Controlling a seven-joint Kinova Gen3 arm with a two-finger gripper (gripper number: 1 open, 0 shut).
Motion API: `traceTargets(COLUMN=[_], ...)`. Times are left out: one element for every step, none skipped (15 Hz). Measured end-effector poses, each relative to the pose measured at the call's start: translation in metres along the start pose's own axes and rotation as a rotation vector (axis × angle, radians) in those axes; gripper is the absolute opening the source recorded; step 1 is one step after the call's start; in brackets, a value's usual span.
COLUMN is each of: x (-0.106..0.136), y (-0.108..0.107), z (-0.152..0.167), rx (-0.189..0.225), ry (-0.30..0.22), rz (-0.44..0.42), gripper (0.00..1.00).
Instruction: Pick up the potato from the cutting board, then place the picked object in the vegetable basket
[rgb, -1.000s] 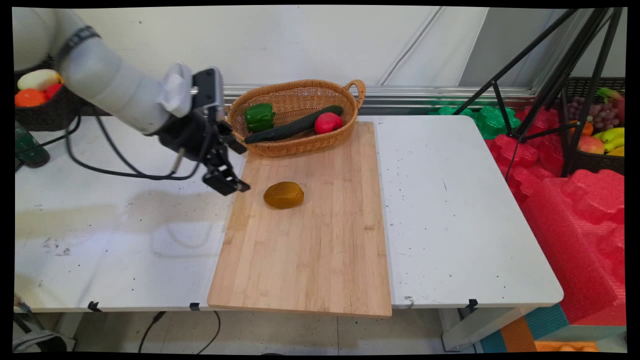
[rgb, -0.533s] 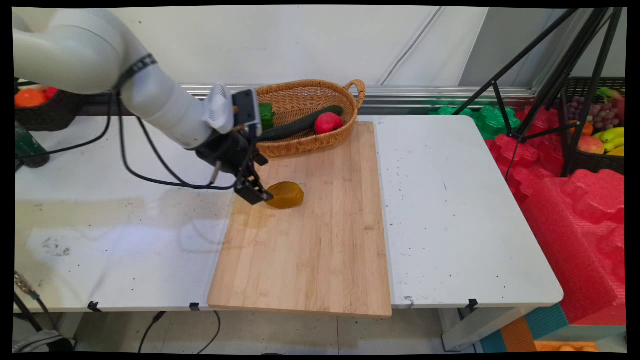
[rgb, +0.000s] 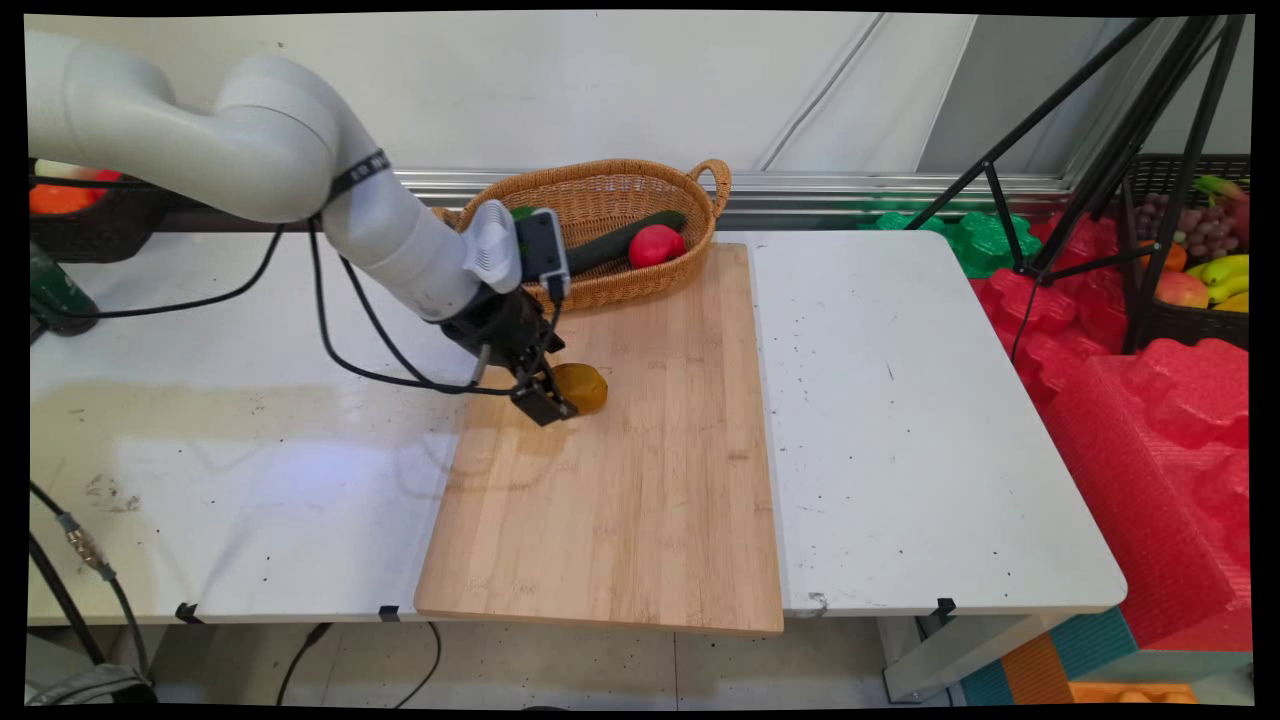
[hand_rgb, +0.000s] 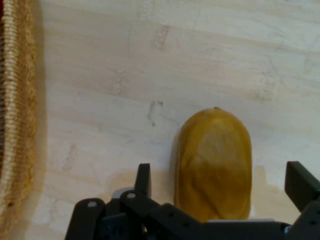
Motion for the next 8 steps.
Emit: traceTargets(x=[0.001,0.003,0.004,0.005,0.006,0.006,0.007,0.008], y=[0.000,-0.001,-0.001,-0.002,-0.002,-0.003,-0.004,-0.004], z=[0.005,0.009,0.012,0.016,0.019,0.020,0.020,0.020], rx=[-0.003,-0.004,-0.005,-0.006,-0.007,-0.006,-0.005,-0.005], ry=[0.000,0.000,0.001,0.001,0.001,0.002,0.004,0.008], rz=[-0.005,-0.011,-0.017,-0.024,-0.030,-0.034,-0.036,-0.036], gripper=[1.00,1.00,1.00,1.00,0.00,0.00,0.00,0.00])
